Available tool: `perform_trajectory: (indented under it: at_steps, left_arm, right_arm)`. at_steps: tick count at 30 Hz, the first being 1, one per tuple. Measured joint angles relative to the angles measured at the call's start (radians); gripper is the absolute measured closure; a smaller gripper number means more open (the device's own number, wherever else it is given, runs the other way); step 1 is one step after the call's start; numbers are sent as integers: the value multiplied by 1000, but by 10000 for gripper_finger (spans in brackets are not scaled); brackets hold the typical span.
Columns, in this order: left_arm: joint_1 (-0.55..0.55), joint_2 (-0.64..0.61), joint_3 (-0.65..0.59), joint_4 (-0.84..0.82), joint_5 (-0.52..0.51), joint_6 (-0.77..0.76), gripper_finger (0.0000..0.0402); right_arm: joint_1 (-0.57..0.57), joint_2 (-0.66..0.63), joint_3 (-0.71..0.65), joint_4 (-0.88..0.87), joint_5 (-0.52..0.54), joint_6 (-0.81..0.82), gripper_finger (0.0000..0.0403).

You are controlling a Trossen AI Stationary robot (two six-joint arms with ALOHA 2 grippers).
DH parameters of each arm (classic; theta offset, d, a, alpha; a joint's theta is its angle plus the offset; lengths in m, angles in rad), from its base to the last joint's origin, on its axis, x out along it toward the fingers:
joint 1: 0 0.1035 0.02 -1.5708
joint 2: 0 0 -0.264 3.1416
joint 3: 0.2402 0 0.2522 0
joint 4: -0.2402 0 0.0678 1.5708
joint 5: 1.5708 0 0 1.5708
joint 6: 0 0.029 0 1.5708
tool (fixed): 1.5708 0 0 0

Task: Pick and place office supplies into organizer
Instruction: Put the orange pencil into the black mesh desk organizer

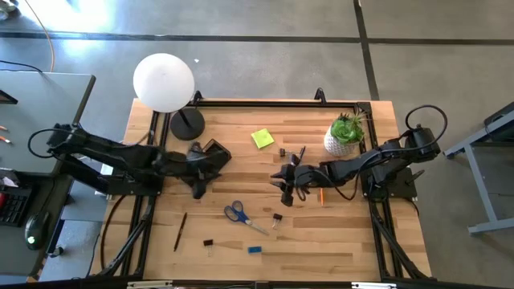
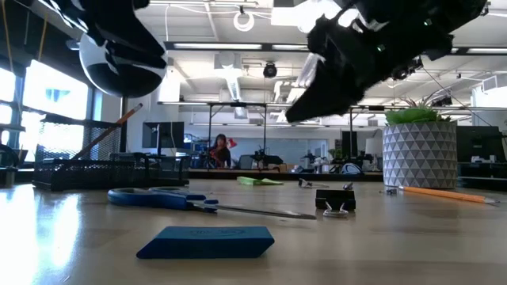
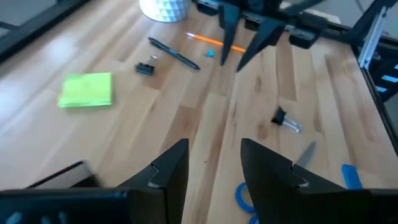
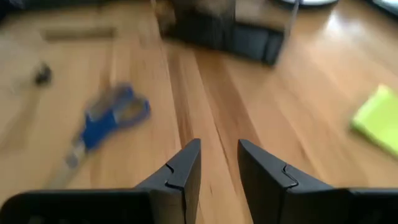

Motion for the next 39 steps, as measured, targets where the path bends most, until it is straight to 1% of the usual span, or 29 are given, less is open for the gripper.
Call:
perform_trajectory:
  at_steps: [2, 5, 10, 12, 15, 18, 20, 22, 25, 31, 35, 39]
  left_arm:
    - [0, 60, 0, 77, 10, 20, 266]
    - [0, 131, 0, 210, 13, 55, 266]
    - [0, 211, 0, 431, -11, 132, 266]
    - [0, 238, 0, 503, -13, 158, 266]
    - [-10, 293, 1, 607, -17, 184, 266]
    - [-32, 351, 0, 706, -22, 215, 266]
    - [-46, 386, 0, 750, -22, 231, 266]
    - [-51, 418, 0, 811, -22, 244, 266]
    - [-50, 450, 0, 854, -22, 252, 266]
    - [-50, 467, 0, 881, -21, 256, 266]
    - [-50, 467, 0, 882, -22, 269, 266]
    - [-49, 467, 0, 879, -22, 272, 266]
  right_arm:
    - [16, 0, 0, -81, 50, 48, 302]
    - [36, -10, 0, -215, 160, 153, 302]
    - [97, -80, 0, -460, 322, 395, 302]
    - [139, -114, 0, -581, 394, 525, 302]
    - [220, -149, 0, -793, 490, 766, 302]
    - [295, -152, 0, -993, 527, 1017, 302]
    - [331, -144, -14, -1057, 529, 1151, 302]
    - [353, -139, -43, -1076, 525, 1230, 302]
    - [374, -133, -94, -1043, 521, 1309, 302]
    - [401, -129, -229, -896, 489, 1421, 302]
    - [408, -129, -298, -774, 493, 1449, 302]
    - [407, -129, -334, -658, 497, 1420, 302]
